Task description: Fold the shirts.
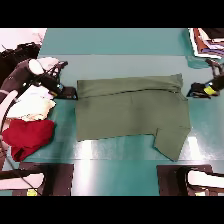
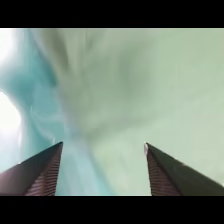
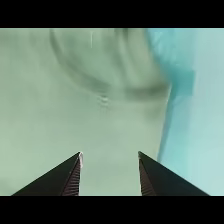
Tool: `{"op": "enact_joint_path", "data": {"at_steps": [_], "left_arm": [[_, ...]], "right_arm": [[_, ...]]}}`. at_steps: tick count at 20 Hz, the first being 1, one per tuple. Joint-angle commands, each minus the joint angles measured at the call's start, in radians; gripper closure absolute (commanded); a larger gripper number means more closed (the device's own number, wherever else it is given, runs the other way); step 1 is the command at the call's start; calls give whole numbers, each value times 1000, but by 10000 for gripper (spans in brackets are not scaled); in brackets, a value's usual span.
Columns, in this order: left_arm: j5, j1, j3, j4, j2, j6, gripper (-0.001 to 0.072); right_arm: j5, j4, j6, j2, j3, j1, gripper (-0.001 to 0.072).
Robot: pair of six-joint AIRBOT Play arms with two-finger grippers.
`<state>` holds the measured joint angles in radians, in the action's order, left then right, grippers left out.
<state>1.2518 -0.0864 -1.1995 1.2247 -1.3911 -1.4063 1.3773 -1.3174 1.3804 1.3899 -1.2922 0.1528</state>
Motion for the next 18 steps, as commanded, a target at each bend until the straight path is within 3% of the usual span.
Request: {"op": "enact_joint_path", "data": {"at_steps": [1, 4, 7, 13, 18], "left_arm": [[40, 0, 249, 10, 194, -38, 105], [32, 0, 465, 4, 306, -85, 105], [-12, -2, 579, -109, 332, -74, 106], [-129, -2, 647, -267, 332, -25, 106], [-180, -98, 687, -279, 327, -26, 107]], "right_arm": [[59, 177, -56, -175, 185, 114, 299], [55, 253, -67, -277, 303, 183, 297], [53, 251, -72, -332, 357, 200, 297], [46, 251, -72, -396, 354, 200, 297], [48, 251, -68, -426, 356, 200, 297]]}}
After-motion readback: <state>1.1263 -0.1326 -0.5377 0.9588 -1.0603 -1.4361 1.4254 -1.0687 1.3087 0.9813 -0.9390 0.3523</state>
